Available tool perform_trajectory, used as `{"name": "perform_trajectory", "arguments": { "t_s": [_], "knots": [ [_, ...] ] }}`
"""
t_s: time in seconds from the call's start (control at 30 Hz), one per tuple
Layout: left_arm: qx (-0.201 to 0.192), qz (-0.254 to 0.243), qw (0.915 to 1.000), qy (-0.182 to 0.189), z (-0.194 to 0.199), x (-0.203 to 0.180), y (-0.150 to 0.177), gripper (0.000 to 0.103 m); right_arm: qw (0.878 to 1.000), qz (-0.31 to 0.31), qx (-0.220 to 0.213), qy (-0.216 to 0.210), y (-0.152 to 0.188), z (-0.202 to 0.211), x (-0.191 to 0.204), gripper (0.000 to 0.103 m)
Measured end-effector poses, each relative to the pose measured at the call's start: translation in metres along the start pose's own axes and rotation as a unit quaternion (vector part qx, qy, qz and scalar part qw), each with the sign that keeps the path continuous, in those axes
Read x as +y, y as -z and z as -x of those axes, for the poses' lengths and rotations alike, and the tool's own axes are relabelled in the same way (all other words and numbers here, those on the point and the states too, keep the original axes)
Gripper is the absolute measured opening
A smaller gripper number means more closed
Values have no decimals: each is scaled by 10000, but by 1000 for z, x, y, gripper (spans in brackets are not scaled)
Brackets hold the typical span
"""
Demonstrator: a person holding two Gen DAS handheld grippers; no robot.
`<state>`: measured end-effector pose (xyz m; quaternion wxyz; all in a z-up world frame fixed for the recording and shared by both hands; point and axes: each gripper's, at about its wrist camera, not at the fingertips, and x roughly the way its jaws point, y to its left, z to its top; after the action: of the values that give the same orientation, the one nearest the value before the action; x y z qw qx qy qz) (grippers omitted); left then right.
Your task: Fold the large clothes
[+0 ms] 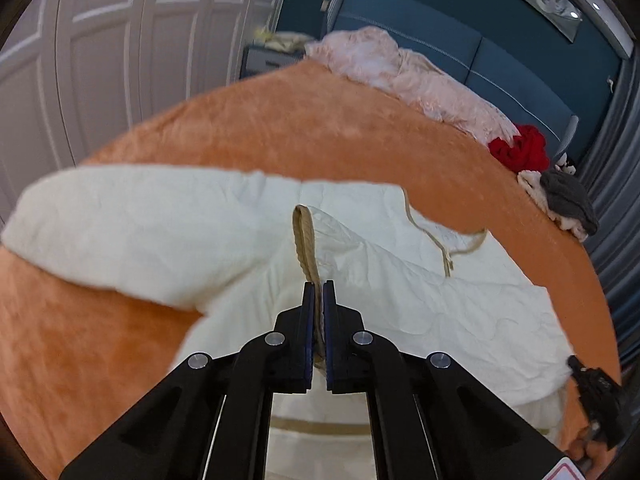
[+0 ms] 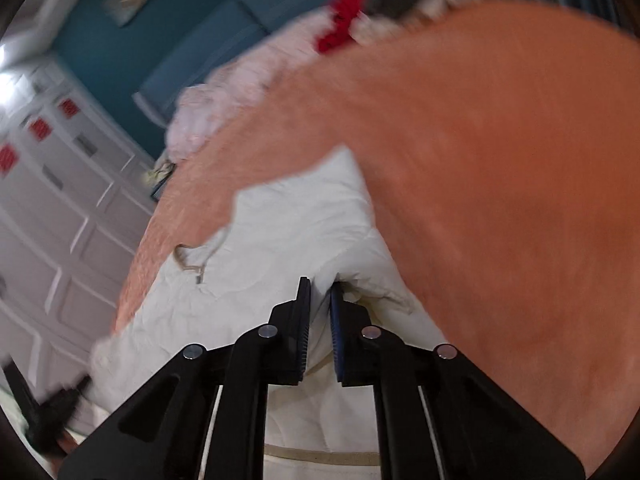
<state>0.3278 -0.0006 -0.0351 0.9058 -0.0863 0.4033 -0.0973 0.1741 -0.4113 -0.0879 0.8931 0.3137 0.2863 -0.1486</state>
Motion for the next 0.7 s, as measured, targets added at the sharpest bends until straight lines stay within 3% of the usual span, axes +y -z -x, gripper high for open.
{"name": "perform_trajectory", "arguments": {
  "t_s": [0.07,0.13,0.23,0.37,0.43,0.5,0.6,0.7],
  "knots": [
    [146,-81,9997,-155,-10,6,11,2,9989,363,83,277,8,-8,6,9],
    [520,-157,9979,-358,-34,11,36,2,9964,409,428,611,21,-30,-4,9],
    [798,-285,9948,-558,-59,15,69,3,9957,314,561,668,30,-40,-17,9],
    [465,-378,9960,-665,-66,16,87,8,9928,544,625,869,30,-46,-11,14],
    [386,-474,9953,-751,-67,14,89,8,9901,662,570,1100,30,-43,-6,27],
    [341,-509,9950,-784,-66,13,90,9,9846,819,212,1528,39,-19,4,33],
    [276,-510,9952,-782,-65,13,94,10,9860,992,-285,1307,49,14,34,33],
    [241,-542,9948,-828,-64,7,90,10,9877,1411,17,675,59,8,84,33]
  ]
}}
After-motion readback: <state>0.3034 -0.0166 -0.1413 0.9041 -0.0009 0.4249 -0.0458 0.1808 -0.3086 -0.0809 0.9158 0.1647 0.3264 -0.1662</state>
